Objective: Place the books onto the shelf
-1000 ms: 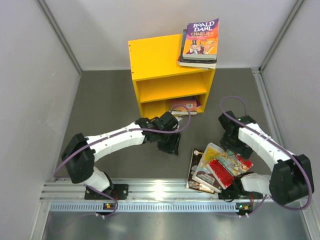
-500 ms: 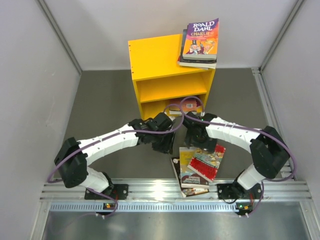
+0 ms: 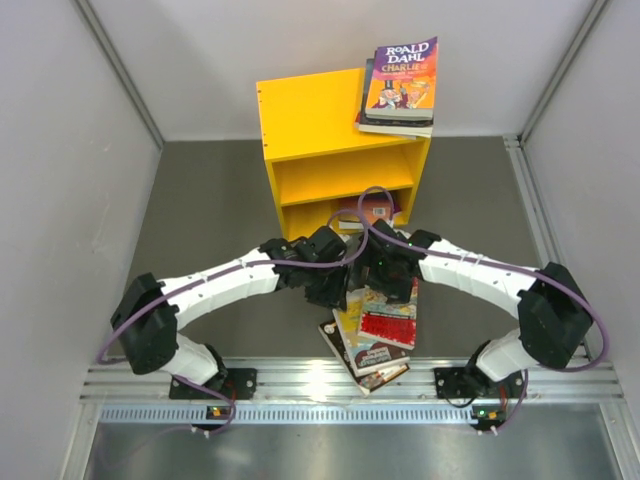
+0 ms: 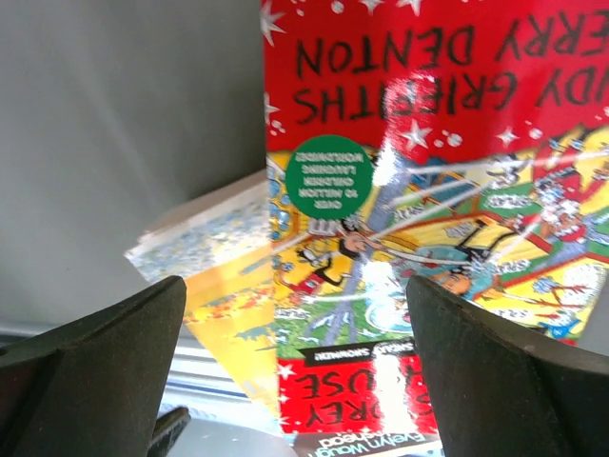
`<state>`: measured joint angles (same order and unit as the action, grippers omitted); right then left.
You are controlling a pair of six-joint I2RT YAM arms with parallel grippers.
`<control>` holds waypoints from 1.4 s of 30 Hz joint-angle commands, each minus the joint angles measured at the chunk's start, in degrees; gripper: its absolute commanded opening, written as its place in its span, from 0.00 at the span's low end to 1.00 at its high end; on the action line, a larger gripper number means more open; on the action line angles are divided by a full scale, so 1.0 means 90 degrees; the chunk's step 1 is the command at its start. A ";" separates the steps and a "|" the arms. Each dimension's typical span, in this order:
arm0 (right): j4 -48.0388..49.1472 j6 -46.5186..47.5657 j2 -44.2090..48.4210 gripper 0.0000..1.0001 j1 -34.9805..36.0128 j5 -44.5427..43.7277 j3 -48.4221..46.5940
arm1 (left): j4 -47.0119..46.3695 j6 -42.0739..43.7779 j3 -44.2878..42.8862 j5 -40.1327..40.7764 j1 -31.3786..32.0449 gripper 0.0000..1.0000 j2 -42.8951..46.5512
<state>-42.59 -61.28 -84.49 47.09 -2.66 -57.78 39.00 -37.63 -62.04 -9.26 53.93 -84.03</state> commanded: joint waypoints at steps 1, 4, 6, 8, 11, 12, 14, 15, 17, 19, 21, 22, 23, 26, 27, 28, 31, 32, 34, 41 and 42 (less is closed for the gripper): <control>-0.0365 0.0197 0.0275 1.00 0.0080 -0.0436 0.0043 | -0.0193 -0.0057 -0.0255 -0.0134 -0.0026 0.42 -0.0146; -0.0288 0.0187 0.1501 1.00 -0.0124 -0.1032 0.0353 | -0.0183 -0.0057 -0.0284 -0.0104 -0.0026 0.42 -0.0156; -0.0249 0.0158 0.2012 1.00 -0.0602 -0.1121 0.0627 | -0.0174 -0.0077 -0.0284 -0.0094 -0.0026 0.42 -0.0146; -0.0210 0.0177 0.2693 1.00 -0.1215 -0.1034 0.1145 | -0.0193 -0.0106 -0.0304 -0.0095 -0.0026 0.42 -0.0175; -0.0034 0.0236 0.3449 1.00 -0.1986 -0.0489 0.1906 | -0.0193 -0.0126 -0.0362 -0.0124 -0.0026 0.42 -0.0243; 0.0073 0.0285 0.3566 1.00 -0.2154 -0.0312 0.2256 | -0.0193 -0.0136 -0.0411 -0.0114 -0.0026 0.42 -0.0263; 0.0210 0.0256 0.3733 1.00 -0.2341 0.0049 0.2551 | -0.0193 -0.0126 -0.0450 -0.0153 -0.0026 0.42 -0.0341; 0.0452 0.0178 0.3782 1.00 -0.2342 0.0177 0.2698 | -0.0203 -0.0136 -0.0470 -0.0182 -0.0026 0.42 -0.0390; 0.0736 0.0042 0.3792 1.00 -0.2332 0.0575 0.3108 | -0.0213 -0.0136 -0.0518 -0.0251 -0.0026 0.42 -0.0526; 0.1215 -0.0202 0.3792 1.00 -0.2332 0.0773 0.3538 | -0.0203 -0.0155 -0.0616 -0.0290 -0.0026 0.41 -0.0624; 0.1808 -0.0397 0.3811 1.00 -0.2332 0.1017 0.3946 | -0.0174 -0.0165 -0.0704 -0.0368 -0.0026 0.41 -0.0780; 0.2005 -0.0486 0.3860 1.00 -0.2332 0.1095 0.4094 | -0.0145 -0.0155 -0.0724 -0.0368 -0.0026 0.41 -0.0810; 0.2230 -0.0593 0.3889 1.00 -0.2332 0.1299 0.4250 | -0.0135 -0.0146 -0.0743 -0.0368 -0.0016 0.41 -0.0849; 0.2944 -0.0935 0.3938 1.00 -0.2322 0.1505 0.4720 | -0.0076 -0.0155 -0.0753 -0.0329 -0.0016 0.41 -0.0849; 0.3206 -0.1023 0.3958 1.00 -0.2322 0.1525 0.4875 | -0.0066 -0.0155 -0.0743 -0.0310 -0.0016 0.41 -0.0839; 0.3296 -0.1072 0.3987 1.00 -0.2322 0.1526 0.4945 | -0.0066 -0.0175 -0.0753 -0.0290 -0.0026 0.41 -0.0820; 0.3618 -0.1199 0.4016 0.96 -0.2322 0.1574 0.5140 | -0.0027 -0.0194 -0.0714 -0.0241 -0.0026 0.41 -0.0790; 0.3619 -0.1199 0.4036 0.85 -0.2322 0.1565 0.5150 | -0.0017 -0.0204 -0.0704 -0.0231 -0.0026 0.41 -0.0790; 0.3561 -0.1170 0.4104 0.72 -0.2332 0.1526 0.5131 | -0.0008 -0.0233 -0.0685 -0.0212 -0.0026 0.40 -0.0742; 0.2342 -0.0712 0.4427 0.30 -0.2322 0.1019 0.4556 | 0.0031 -0.0292 -0.0626 -0.0065 -0.0026 0.40 -0.0595; 0.2233 -0.0566 0.4427 0.30 -0.2322 0.0979 0.4371 | 0.0022 -0.0311 -0.0626 -0.0046 -0.0026 0.41 -0.0566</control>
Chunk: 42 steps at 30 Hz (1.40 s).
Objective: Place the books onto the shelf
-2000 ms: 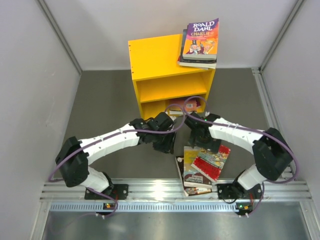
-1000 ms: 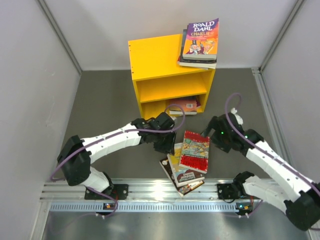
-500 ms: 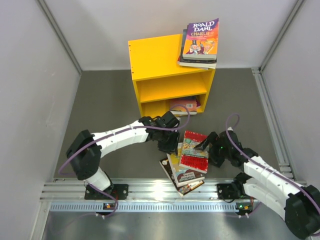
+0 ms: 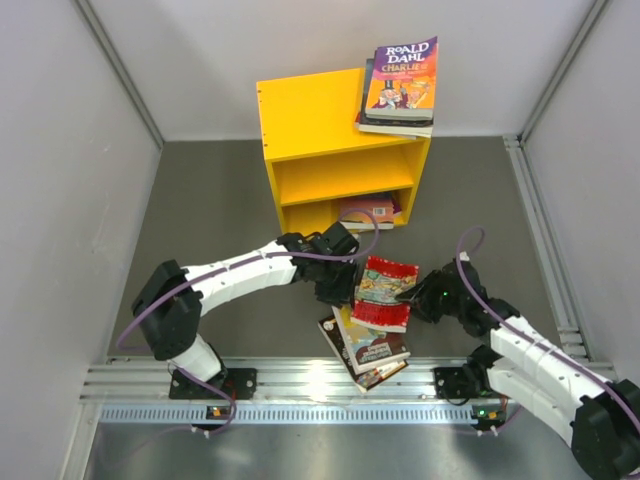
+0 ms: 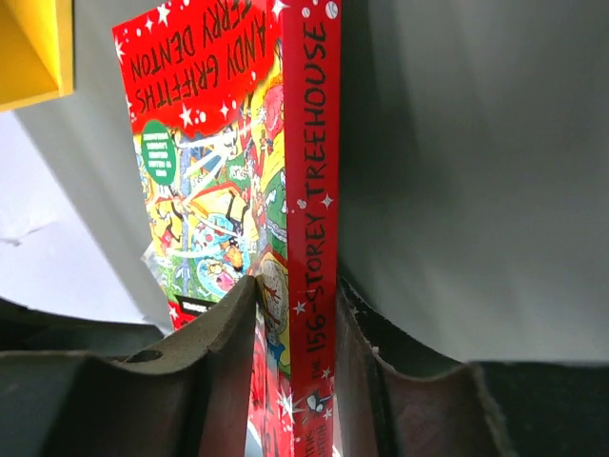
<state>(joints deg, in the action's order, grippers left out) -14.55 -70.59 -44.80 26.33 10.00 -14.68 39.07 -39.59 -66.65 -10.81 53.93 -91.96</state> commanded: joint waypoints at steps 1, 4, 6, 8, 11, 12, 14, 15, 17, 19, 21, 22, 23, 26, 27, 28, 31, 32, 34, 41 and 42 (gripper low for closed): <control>-0.0990 0.0547 0.0026 0.29 -0.0015 -0.0466 -0.0526 | 0.0005 -0.0112 -0.0114 0.0165 -0.0016 0.40 0.0364; -0.1498 0.0850 0.0026 0.14 -0.0005 -0.0671 -0.1063 | -0.0024 -0.0132 -0.0084 0.0214 -0.0035 0.41 0.0491; -0.1762 0.1046 0.0016 0.00 -0.0025 -0.0769 -0.1491 | -0.0121 -0.0151 -0.0065 0.0205 -0.0065 0.42 0.0579; -0.1889 0.1221 -0.0013 0.00 -0.0015 -0.0760 -0.1941 | -0.0239 -0.0171 -0.0016 0.0098 -0.0103 0.46 0.0745; -0.1890 0.1406 -0.0110 0.00 0.0024 -0.0556 -0.2391 | -0.0512 -0.0259 0.0110 -0.0078 -0.0289 0.51 0.1047; -0.1851 0.1446 -0.0159 0.00 0.0034 -0.0448 -0.2683 | -0.0600 -0.0317 0.0159 -0.0204 -0.0415 0.54 0.1135; -0.1570 0.1534 -0.0286 0.00 0.0082 -0.0088 -0.2958 | -0.0922 -0.0405 0.0334 -0.0380 -0.0552 0.60 0.1428; -0.1461 0.1534 -0.0315 0.00 0.0112 0.0030 -0.3210 | -0.1049 -0.0531 0.0413 -0.0526 -0.0698 0.66 0.1555; -0.1091 0.1476 -0.0394 0.00 0.0141 0.0343 -0.3446 | -0.1468 -0.0765 0.0675 -0.0664 -0.0845 0.70 0.1877; -0.0875 0.1369 -0.0413 0.00 0.0141 0.0470 -0.3710 | -0.1752 -0.0932 0.0881 -0.0800 -0.0982 0.77 0.2169; -0.0417 0.1164 -0.0404 0.00 0.0132 0.0665 -0.3837 | -0.2104 -0.1137 0.1145 -0.0947 -0.1119 0.79 0.2327; -0.0251 0.1067 -0.0394 0.00 0.0141 0.0715 -0.3848 | -0.2230 -0.1215 0.1310 -0.1122 -0.1168 0.79 0.2434; 0.0138 0.0843 -0.0384 0.00 0.0141 0.0841 -0.3799 | -0.2444 -0.1351 0.1389 -0.1201 -0.1217 0.79 0.2493; 0.1203 0.0220 -0.0267 0.00 0.0141 0.1018 -0.3566 | -0.2845 -0.1664 0.1789 -0.1532 -0.1470 0.80 0.2795; 0.1515 0.0032 -0.0180 0.00 0.0141 0.1047 -0.3284 | -0.3282 -0.1955 0.1916 -0.1649 -0.1645 0.80 0.2883; 0.1867 -0.0173 -0.0150 0.00 0.0141 0.1066 -0.3127 | -0.3509 -0.2132 0.2034 -0.1757 -0.1734 0.81 0.3077; 0.3000 -0.0876 -0.0023 0.00 0.0151 0.1077 -0.2492 | -0.4282 -0.2777 0.2483 -0.2021 -0.2017 0.83 0.3391; 0.3448 -0.1139 0.0026 0.00 0.0151 0.1009 -0.2200 | -0.4514 -0.2904 0.2561 -0.2089 -0.2076 0.83 0.3440; 0.3831 -0.1394 0.0201 0.00 0.0161 0.0872 -0.1925 | -0.4556 -0.2973 0.2552 -0.2129 -0.2096 0.83 0.3480; 0.5492 -0.2312 0.0348 0.00 0.0229 0.0413 -0.0949 | -0.5200 -0.3598 0.2640 -0.2275 -0.2174 0.83 0.3656; 0.5628 -0.2381 0.0358 0.00 0.0248 0.0354 -0.0889 | -0.5210 -0.3608 0.2621 -0.2266 -0.2184 0.83 0.3646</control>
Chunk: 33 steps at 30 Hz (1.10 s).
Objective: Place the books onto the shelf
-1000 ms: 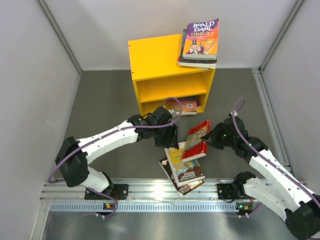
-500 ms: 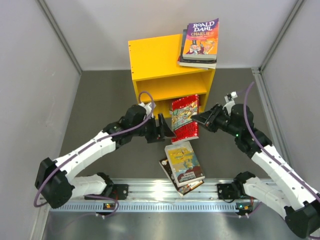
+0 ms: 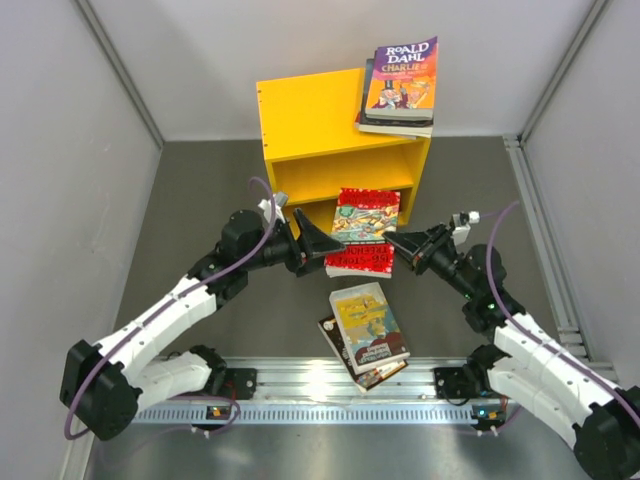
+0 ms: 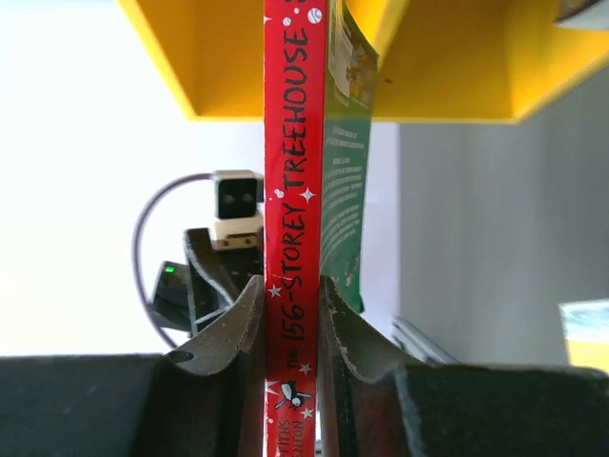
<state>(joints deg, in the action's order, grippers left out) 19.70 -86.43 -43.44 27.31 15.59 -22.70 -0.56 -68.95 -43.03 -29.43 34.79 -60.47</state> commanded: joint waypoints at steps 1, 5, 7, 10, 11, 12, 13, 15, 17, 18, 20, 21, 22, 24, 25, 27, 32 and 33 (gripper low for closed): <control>0.2085 -0.0756 0.0208 0.00 0.0149 -0.0403 0.0070 | -0.0807 -0.0357 -0.0034 -0.0206 -0.0056 0.82 0.0146; 0.3034 -0.1196 0.0091 0.00 0.0227 -0.0736 0.0509 | -0.0739 -0.0318 -0.0005 -0.0177 -0.0056 0.82 0.0137; 0.3365 -0.1352 -0.0046 0.00 0.0256 -0.0785 0.0578 | -0.0758 -0.0356 0.0063 -0.0197 -0.0056 0.82 0.0117; 0.3804 -0.1489 -0.0270 0.00 0.0363 -0.0854 0.0637 | -0.0924 -0.0405 0.0112 -0.0226 -0.0066 0.82 0.0078; 0.3942 -0.1519 -0.0339 0.00 0.0393 -0.0883 0.0705 | -0.0973 -0.0454 0.0122 -0.0274 -0.0057 0.82 0.0049; 0.4108 -0.1568 -0.0484 0.00 0.0422 -0.0922 0.0725 | -0.1041 -0.0464 0.0122 -0.0304 -0.0056 0.82 -0.0029; 0.4400 -0.1655 -0.0553 0.00 0.0490 -0.1029 0.0764 | -0.1042 -0.0464 0.0113 -0.0333 -0.0056 0.82 -0.0058; 0.4577 -0.1714 -0.0738 0.00 0.0540 -0.1069 0.0794 | -0.1042 -0.0474 0.0103 -0.0334 -0.0056 0.82 -0.0098; 0.4754 -0.1734 -0.0885 0.00 0.0598 -0.1010 0.0755 | -0.1051 -0.0474 0.0103 -0.0265 -0.0056 0.81 -0.0098; 0.4860 -0.1734 -0.1012 0.00 0.0676 -0.1000 0.0754 | -0.1061 -0.0474 0.0084 -0.0246 -0.0056 0.79 -0.0107; 0.4949 -0.1763 -0.1178 0.00 0.0735 -0.1000 0.0774 | -0.1051 -0.0474 0.0054 -0.0246 -0.0056 0.73 -0.0166; 0.5075 -0.1763 -0.1227 0.00 0.0793 -0.1010 0.0793 | -0.1051 -0.0464 0.0006 -0.0226 -0.0066 0.64 -0.0205; 0.5115 -0.1763 -0.1267 0.00 0.0823 -0.1058 0.0832 | -0.0984 -0.0425 -0.0024 -0.0216 -0.0057 0.58 -0.0225; 0.5251 -0.1773 -0.1384 0.00 0.0842 -0.1078 0.0852 | -0.0886 -0.0357 -0.0131 -0.0139 -0.0056 0.39 -0.0303; 0.5291 -0.1783 -0.1433 0.00 0.0842 -0.1098 0.0862 | -0.0711 -0.0260 -0.0180 -0.0090 -0.0056 0.19 -0.0322; 0.5427 -0.1793 -0.1588 0.00 0.0813 -0.1118 0.0833 | -0.0544 -0.0162 -0.0326 0.0037 -0.0056 0.00 -0.0391; 0.5818 -0.1832 -0.2280 0.00 0.0696 -0.0952 0.0482 | -0.0134 0.0102 -0.0678 0.0184 -0.0056 0.00 -0.0692; 0.5934 -0.1851 -0.2389 0.00 0.0590 -0.0865 0.0404 | -0.0133 0.0122 -0.0765 0.0203 -0.0056 0.00 -0.0752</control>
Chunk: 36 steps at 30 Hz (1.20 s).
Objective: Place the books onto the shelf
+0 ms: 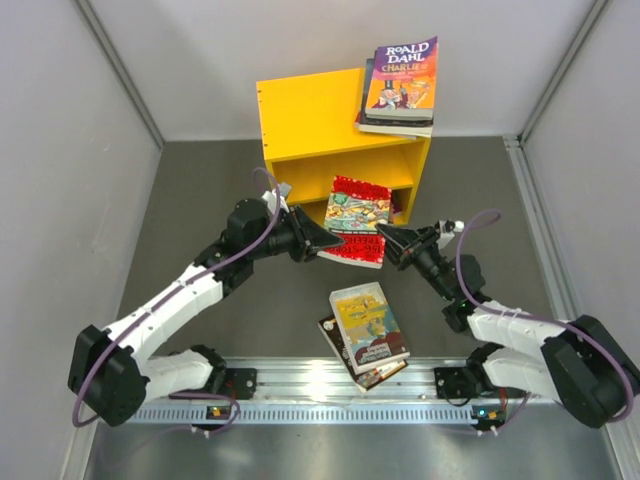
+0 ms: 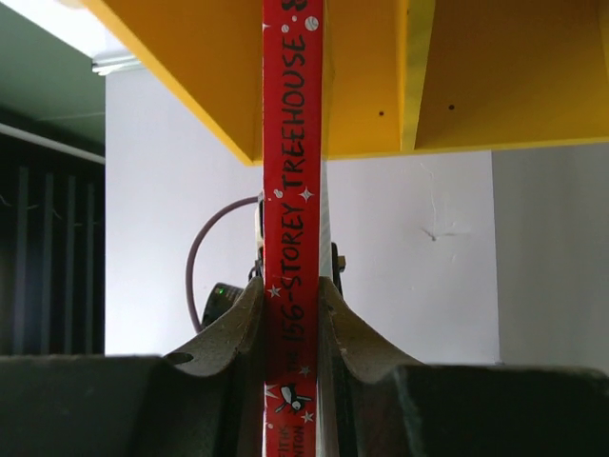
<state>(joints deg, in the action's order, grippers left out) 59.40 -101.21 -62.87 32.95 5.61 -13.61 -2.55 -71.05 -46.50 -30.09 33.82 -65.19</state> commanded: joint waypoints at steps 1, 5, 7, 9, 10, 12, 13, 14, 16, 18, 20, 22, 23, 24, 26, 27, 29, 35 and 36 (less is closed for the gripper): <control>0.1554 -0.0210 -0.0328 0.00 -0.0096 0.0285 -0.0772 | 0.0107 0.0384 -0.0428 0.0402 0.0050 0.00 -0.0276; 0.1574 -0.0219 -0.0854 0.00 -0.0574 0.0655 -0.1231 | 0.0244 0.0482 -0.0712 0.0763 0.0060 0.00 -0.0617; 0.1574 -0.0210 -0.1050 0.00 -0.0896 0.0957 -0.1552 | 0.0263 0.0501 -0.0926 0.0862 0.0060 0.00 -0.0783; 0.1584 -0.0229 -0.1324 0.00 -0.1159 0.1163 -0.1826 | 0.0263 0.0492 -0.1150 0.1028 0.0070 0.00 -0.1047; 0.1574 -0.0239 -0.1412 0.00 -0.1238 0.1222 -0.1915 | 0.0263 0.0463 -0.1219 0.1106 0.0070 0.00 -0.1135; 0.1584 -0.0268 -0.1627 0.00 -0.1414 0.1368 -0.2062 | 0.0263 0.0394 -0.1395 0.1339 0.0089 0.00 -0.1369; 0.1574 -0.0288 -0.1686 0.00 -0.1454 0.1408 -0.2178 | 0.0263 0.0355 -0.1463 0.1428 0.0118 0.00 -0.1447; 0.1584 -0.0307 -0.1783 0.01 -0.1502 0.1437 -0.2218 | 0.0466 0.0326 -0.1532 0.1516 0.0128 0.00 -0.1603; 0.1584 -0.0337 -0.1852 0.06 -0.1610 0.1554 -0.2296 | 0.0527 0.0267 -0.1737 0.1848 0.0206 0.00 -0.1760; 0.1613 -0.0346 -0.1930 0.12 -0.1717 0.1739 -0.2345 | 0.1024 0.0238 -0.2077 0.2188 0.0265 0.00 -0.2092; 0.1623 -0.0346 -0.1940 0.29 -0.1805 0.1886 -0.2346 | 0.1200 0.0209 -0.2245 0.2365 0.0363 0.00 -0.2374; 0.1613 -0.0346 -0.1892 0.44 -0.1952 0.2052 -0.2278 | 0.1211 0.0131 -0.2421 0.2502 0.0440 0.00 -0.2551; 0.1613 -0.0346 -0.1824 0.49 -0.2010 0.2111 -0.2229 | 0.1230 0.0092 -0.2469 0.2561 0.0460 0.00 -0.2716; 0.1565 -0.0337 -0.1775 0.53 -0.2117 0.2160 -0.2190 | 0.1250 0.0053 -0.2567 0.2620 0.0480 0.00 -0.2795; 0.1322 -0.0269 -0.1570 0.63 -0.2235 0.2365 -0.2044 | 0.1298 -0.0055 -0.2684 0.2698 0.0519 0.00 -0.2990; 0.1214 -0.0172 -0.1472 0.65 -0.2332 0.2443 -0.1985 | 0.1299 -0.0094 -0.2714 0.2718 0.0519 0.00 -0.3049; 0.0873 -0.0064 -0.1190 0.70 -0.2430 0.2667 -0.1780 | 0.1299 -0.0192 -0.2792 0.2766 0.0548 0.00 -0.3196; -0.0395 0.0667 -0.0049 0.72 -0.2538 0.3263 -0.1271 | 0.1308 -0.0319 -0.3017 0.2767 0.0578 0.00 -0.3499; -0.1404 0.1240 0.0186 0.73 -0.2519 0.3360 -0.1358 | 0.1299 -0.0319 -0.3094 0.2776 0.0587 0.00 -0.3528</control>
<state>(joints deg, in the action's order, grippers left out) 50.52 -96.38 -70.50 9.63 25.36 -24.16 6.63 -73.97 -72.10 -11.55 40.23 -93.65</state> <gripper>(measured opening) 0.725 0.271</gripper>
